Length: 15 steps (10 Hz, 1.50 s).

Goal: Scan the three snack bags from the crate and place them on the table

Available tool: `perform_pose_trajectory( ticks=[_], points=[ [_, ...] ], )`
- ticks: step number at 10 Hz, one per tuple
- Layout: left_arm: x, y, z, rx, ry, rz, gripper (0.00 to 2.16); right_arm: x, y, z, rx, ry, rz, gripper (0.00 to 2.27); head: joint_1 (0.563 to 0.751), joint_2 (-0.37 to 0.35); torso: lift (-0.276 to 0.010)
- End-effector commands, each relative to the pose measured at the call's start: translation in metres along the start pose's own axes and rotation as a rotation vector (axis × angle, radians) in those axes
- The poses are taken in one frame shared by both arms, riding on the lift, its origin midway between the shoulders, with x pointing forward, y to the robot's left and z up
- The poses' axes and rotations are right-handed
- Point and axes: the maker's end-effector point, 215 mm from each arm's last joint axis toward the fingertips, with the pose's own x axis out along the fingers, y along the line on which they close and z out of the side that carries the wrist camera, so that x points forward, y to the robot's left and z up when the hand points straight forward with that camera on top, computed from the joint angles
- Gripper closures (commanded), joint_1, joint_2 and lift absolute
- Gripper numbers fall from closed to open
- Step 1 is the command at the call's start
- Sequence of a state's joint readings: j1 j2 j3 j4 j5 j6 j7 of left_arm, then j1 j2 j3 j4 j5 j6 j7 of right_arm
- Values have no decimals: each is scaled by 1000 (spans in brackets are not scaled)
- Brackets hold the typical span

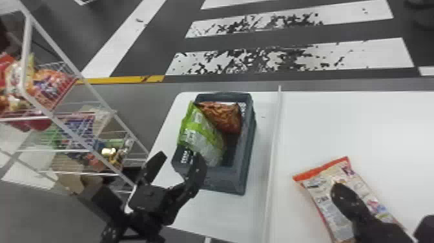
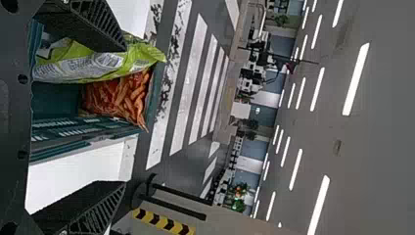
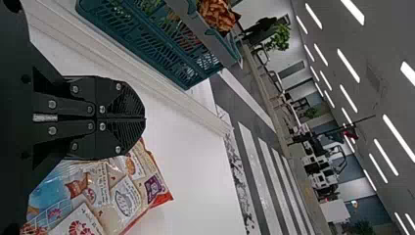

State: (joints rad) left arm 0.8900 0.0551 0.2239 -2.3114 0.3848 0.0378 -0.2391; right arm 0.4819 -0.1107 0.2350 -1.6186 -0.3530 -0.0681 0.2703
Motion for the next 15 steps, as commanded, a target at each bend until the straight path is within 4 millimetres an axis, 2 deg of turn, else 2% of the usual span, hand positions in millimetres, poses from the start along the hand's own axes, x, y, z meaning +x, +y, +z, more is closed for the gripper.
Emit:
perform_pose_trajectory(
  ticks=[1,2,4,5,7,8,13,15],
  points=[
    [2,-13,1,4,-2,-16,-2,14,2,-13,3,25,8,2243,695,328,-36],
    [2,-15,-2,4,3,-19,-2,22,4,-23,-3,43,14,2240,695,324,-36],
    [2,-16,-6,3,10,-22,-2,32,-12,-33,-23,51,-20,2240,695,326,-36],
    [2,-16,-7,4,13,-24,-2,29,-24,-27,-31,25,-57,2240,695,320,-36],
    [5,-17,-9,3,13,-32,-2,22,-63,-17,-38,-14,-166,2243,695,274,-36],
    [7,-19,-11,-1,15,-38,-2,14,-83,-15,-31,-27,-207,2240,695,259,-36],
    [25,-25,-26,-17,28,-66,-2,-37,-190,0,4,-94,-432,2240,695,70,-36],
    [32,-28,-29,-24,27,-75,-2,-54,-218,8,28,-117,-499,2240,695,-24,-36]
  ],
)
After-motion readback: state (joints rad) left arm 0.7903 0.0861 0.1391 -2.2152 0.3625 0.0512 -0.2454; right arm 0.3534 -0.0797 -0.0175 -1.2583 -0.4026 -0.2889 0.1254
